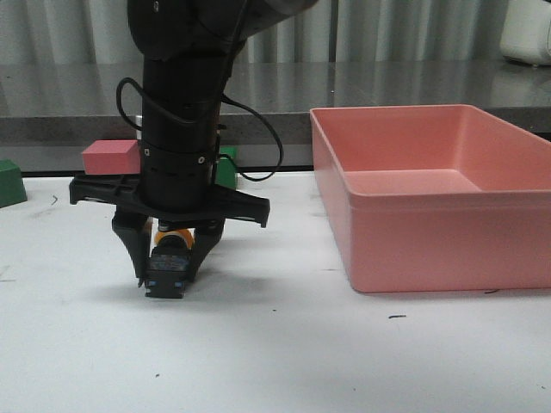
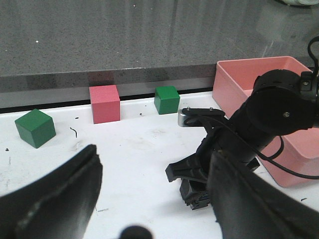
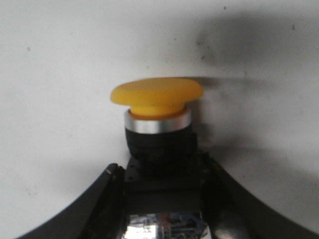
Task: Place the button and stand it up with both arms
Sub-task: 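Carry the button out of the bin and lower it onto the table, then open the right gripper, release the button lying on its side, raise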
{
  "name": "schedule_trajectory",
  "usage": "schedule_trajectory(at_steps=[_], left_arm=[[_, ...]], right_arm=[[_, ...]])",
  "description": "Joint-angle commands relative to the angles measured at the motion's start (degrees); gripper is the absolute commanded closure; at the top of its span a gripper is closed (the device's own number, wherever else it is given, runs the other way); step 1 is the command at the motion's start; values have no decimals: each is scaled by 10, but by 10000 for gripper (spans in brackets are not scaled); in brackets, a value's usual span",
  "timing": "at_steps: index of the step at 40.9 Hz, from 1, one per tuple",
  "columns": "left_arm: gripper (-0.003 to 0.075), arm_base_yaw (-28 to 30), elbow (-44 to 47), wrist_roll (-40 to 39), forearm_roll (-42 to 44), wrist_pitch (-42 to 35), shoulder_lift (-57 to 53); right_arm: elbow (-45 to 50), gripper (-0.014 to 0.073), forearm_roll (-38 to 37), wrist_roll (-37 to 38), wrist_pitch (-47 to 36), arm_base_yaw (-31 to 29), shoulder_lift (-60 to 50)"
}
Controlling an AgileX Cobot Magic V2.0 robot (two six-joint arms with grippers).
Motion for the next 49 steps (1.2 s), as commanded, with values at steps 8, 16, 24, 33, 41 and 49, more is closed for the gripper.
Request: schedule_trajectory(at_steps=[8,16,24,33,41,49], left_arm=[[281,-5,-19,-3,-8,-43,6],[281,-5,-19,-3,-8,-43,6],[281,-5,-19,-3,-8,-43,6],[281,-5,-19,-3,-8,-43,6],[281,-5,-19,-3,-8,-43,6],[281,-5,-19,-3,-8,-43,6]], right_arm=[[-36,113,3,0,-17,2,-38],[-72,113,-26,-9,37,2,-48],[-72,113,-128,-78,93,3,-102],[-48,114,-121,-266,133,3,-213],[61,116,-60,-402,99,-28,-330],[228,116,47,-507,-11,-96,-472]])
